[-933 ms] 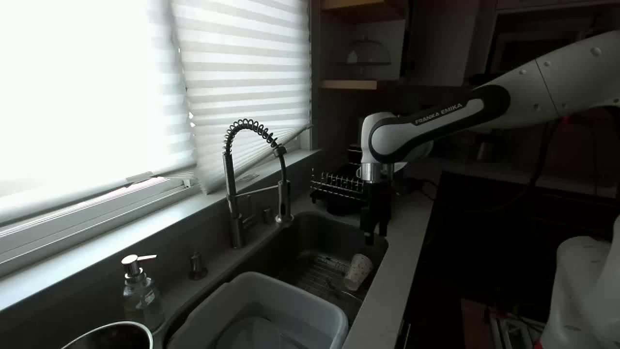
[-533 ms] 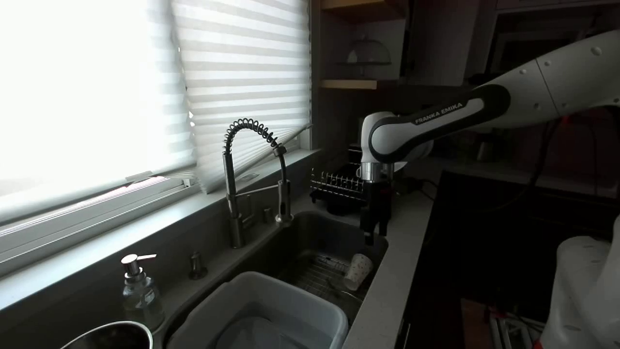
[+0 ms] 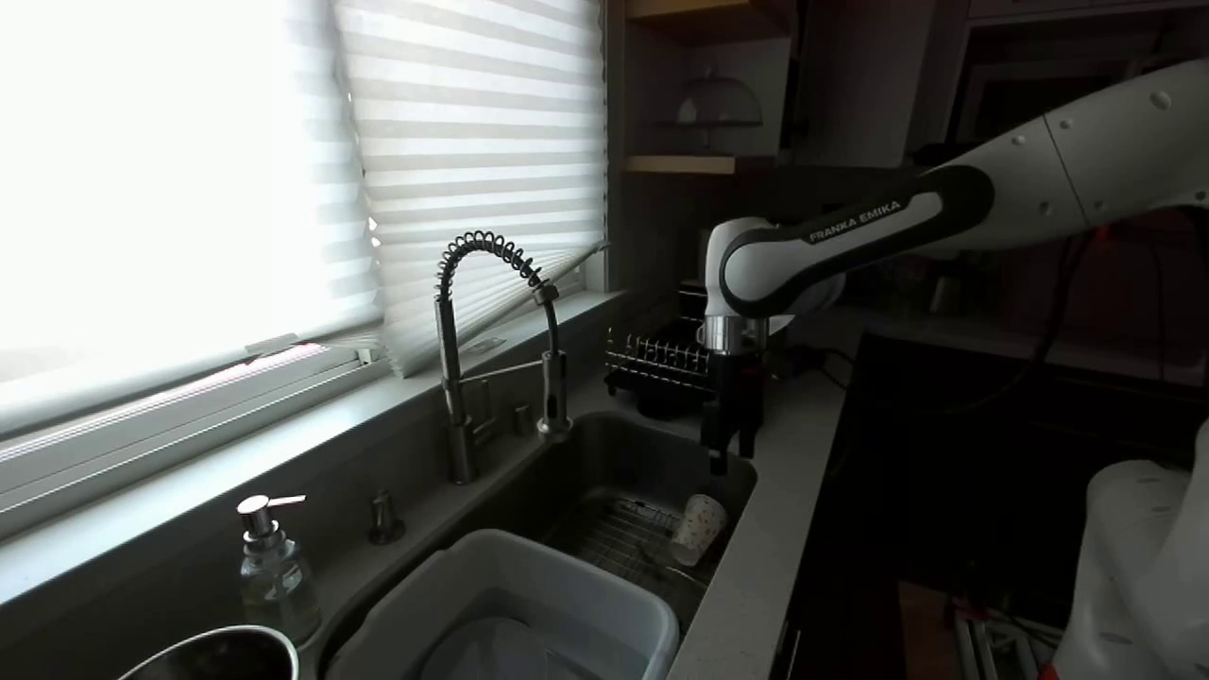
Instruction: Move the white plate forward on the dish rack
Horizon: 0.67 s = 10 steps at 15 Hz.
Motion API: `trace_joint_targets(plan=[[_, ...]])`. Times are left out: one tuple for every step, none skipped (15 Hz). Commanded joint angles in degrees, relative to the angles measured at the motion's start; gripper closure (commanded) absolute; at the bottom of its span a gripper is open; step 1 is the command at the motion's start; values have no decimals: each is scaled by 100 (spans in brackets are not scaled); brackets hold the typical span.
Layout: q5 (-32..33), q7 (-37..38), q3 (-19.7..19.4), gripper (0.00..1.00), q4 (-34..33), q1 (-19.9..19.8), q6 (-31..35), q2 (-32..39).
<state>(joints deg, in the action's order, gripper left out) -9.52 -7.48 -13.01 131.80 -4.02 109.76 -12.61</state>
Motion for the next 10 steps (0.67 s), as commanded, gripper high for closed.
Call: trace_joint_targets(plan=[[84, 268, -180, 0, -248, -536, 551, 274], [125, 268, -271, 0, -312, -690, 760, 307], [130, 205, -406, 0, -439, -860, 912, 360], [106, 247, -511, 0, -549, -1002, 1028, 379], [95, 308, -611, 0, -659, -1137, 1148, 400], [56, 487, -683, 0, -796, -1249, 1107, 411], [11, 766, -713, 0, -974, -1323, 747, 402], [37, 350, -661, 0, -708, -1249, 1005, 323], [38, 354, -702, 0, -782, -1308, 974, 314], [38, 345, -702, 0, -786, -1314, 974, 307]])
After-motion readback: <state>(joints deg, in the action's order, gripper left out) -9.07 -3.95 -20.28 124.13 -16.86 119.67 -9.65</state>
